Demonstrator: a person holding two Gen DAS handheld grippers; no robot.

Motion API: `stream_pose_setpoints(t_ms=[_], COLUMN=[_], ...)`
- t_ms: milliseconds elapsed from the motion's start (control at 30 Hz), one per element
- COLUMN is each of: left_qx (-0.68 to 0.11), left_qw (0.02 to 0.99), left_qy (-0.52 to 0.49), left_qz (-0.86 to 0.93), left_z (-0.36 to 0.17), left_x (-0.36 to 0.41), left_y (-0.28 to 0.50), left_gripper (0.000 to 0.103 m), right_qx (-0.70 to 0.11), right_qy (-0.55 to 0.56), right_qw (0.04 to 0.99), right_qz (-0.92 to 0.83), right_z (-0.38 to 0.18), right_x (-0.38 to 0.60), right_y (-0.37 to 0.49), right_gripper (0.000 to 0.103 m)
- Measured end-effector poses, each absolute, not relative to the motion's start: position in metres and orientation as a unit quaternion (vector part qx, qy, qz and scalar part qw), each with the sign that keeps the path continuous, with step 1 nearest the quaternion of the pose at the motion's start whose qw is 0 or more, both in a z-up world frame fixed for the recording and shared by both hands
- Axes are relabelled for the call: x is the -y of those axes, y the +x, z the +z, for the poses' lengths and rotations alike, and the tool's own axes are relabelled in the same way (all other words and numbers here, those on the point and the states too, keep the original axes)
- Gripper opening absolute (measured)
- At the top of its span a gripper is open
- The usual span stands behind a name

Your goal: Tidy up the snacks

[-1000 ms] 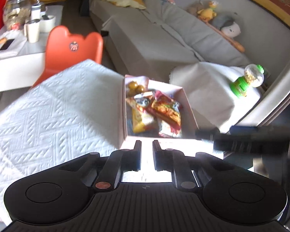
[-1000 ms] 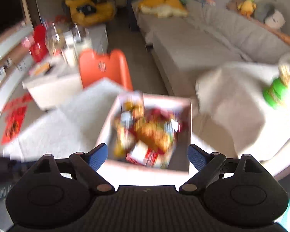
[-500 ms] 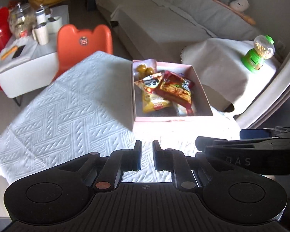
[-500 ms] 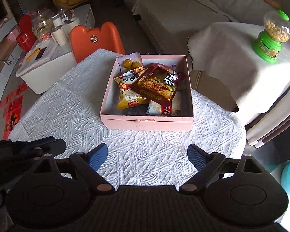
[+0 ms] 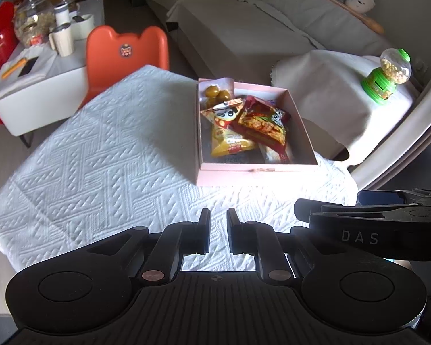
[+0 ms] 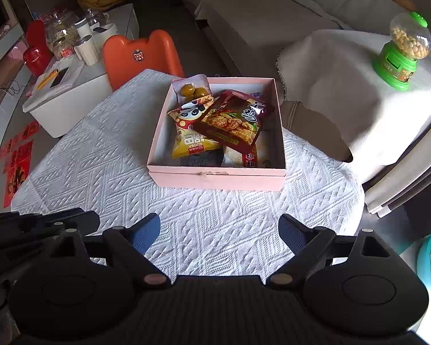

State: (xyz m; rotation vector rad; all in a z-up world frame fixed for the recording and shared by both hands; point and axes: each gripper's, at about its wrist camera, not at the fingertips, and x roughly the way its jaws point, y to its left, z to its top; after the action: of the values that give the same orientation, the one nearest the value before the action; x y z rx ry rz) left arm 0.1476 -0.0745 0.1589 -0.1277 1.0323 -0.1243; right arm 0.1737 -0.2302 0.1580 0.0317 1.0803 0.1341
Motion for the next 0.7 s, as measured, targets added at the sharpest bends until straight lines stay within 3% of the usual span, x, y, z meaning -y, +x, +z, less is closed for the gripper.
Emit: stream_pose_setpoints(t_ms=[700], left_qx=[-0.507], left_qw=[0.856], left_qy=[-0.076], left_qz=[-0.062], left_z=[0.15], left_x=[0.079], left_y=[0.145], left_gripper=[0.016], right_qx=[-0.528], right_qy=[0.01], right_qw=[0.846], right_qz=[0.071], right_z=[0.147], right_x=[0.237], right_y=[0.169], right_gripper=[0.09])
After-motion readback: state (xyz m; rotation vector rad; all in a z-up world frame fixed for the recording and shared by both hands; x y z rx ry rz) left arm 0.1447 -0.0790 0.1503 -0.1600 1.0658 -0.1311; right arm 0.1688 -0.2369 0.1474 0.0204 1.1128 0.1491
